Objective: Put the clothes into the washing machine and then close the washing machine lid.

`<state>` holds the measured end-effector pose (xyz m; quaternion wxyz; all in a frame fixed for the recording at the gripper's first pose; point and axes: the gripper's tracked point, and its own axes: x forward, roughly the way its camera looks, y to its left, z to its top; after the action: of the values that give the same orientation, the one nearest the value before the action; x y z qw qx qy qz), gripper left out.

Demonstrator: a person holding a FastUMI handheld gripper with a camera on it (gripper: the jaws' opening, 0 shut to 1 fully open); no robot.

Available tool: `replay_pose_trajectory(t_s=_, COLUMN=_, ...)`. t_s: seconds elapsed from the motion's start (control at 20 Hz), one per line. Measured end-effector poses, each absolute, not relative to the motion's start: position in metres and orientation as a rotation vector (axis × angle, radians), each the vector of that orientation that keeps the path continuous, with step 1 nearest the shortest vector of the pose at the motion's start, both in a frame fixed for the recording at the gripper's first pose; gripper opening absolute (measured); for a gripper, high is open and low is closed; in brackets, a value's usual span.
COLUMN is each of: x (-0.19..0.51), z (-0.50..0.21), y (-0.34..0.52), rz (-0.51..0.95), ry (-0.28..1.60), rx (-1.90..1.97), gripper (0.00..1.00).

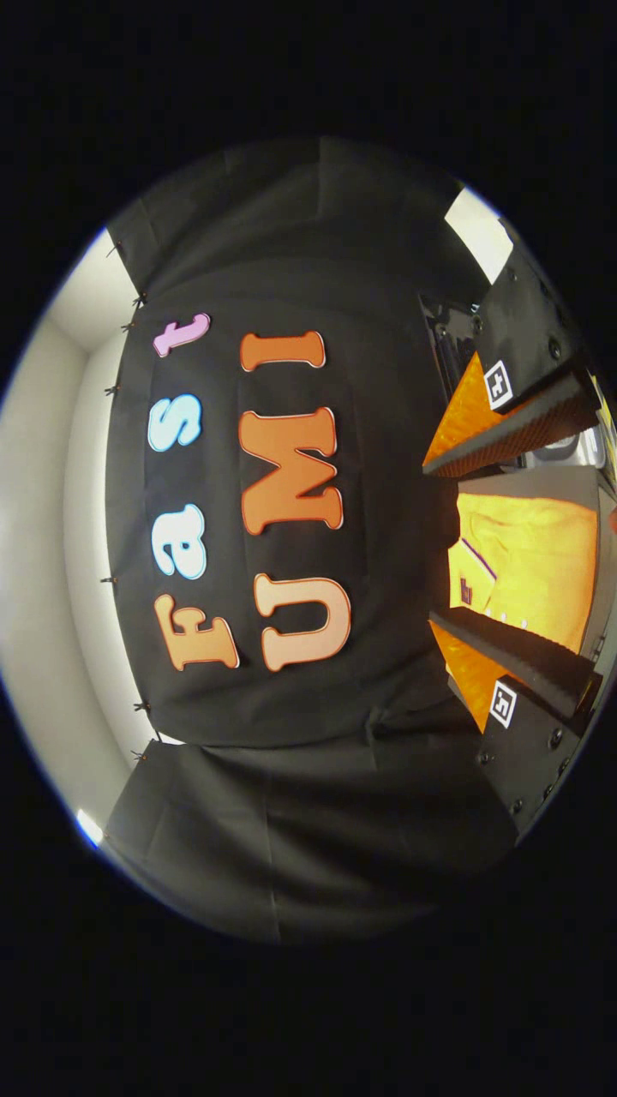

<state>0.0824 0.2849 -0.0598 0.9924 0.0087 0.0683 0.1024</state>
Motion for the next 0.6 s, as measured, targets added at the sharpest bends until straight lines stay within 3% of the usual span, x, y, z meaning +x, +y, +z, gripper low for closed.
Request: replay_pose_trajectory(t_s=0.6, x=0.141, z=-0.163, y=0.37, rz=0.207, ry=0.397, rx=0.057, gripper=0.97)
